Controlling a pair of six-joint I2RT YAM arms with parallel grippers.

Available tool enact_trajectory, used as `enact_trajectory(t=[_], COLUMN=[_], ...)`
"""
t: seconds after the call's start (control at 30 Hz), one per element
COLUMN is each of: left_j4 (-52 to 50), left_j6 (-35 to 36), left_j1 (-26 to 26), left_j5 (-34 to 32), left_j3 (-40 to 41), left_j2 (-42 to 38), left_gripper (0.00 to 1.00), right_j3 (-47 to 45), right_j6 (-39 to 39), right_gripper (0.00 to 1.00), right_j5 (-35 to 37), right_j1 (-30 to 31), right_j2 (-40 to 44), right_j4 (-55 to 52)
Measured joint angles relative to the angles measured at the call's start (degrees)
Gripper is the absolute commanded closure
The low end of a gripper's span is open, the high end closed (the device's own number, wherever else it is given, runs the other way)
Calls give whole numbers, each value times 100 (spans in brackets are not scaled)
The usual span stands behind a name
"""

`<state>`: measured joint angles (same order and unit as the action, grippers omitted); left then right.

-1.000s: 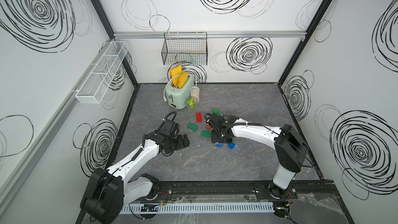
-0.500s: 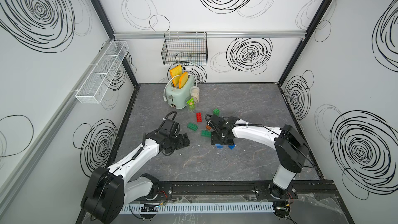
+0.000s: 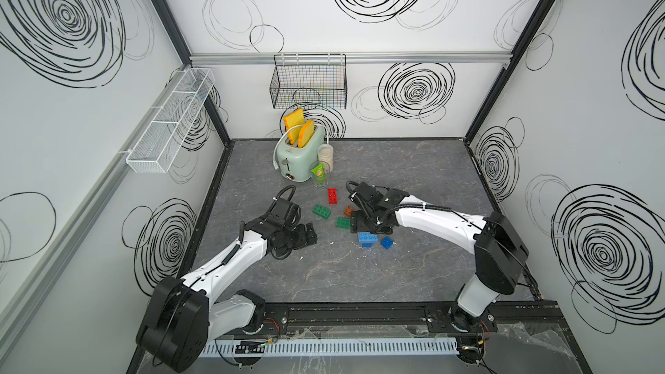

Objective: Assemble the letter f with lego
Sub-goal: Pick up the lego brick from the center of the board.

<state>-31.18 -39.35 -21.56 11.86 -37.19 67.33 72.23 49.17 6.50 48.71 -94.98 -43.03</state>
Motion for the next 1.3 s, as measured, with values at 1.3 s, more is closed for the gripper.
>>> enact_trajectory(t=[1.3], left_j4=[129], left_j6=[337], left_j1=[11], left_j5=[208], left_j3=[-85], left_j2=[20], left_gripper=[2], right_j3=[-1104], right_j6=[-1384], right_gripper=[8], right_j5=[-389], right_j1=[-1672], right_j2=[-586], right_j4=[911])
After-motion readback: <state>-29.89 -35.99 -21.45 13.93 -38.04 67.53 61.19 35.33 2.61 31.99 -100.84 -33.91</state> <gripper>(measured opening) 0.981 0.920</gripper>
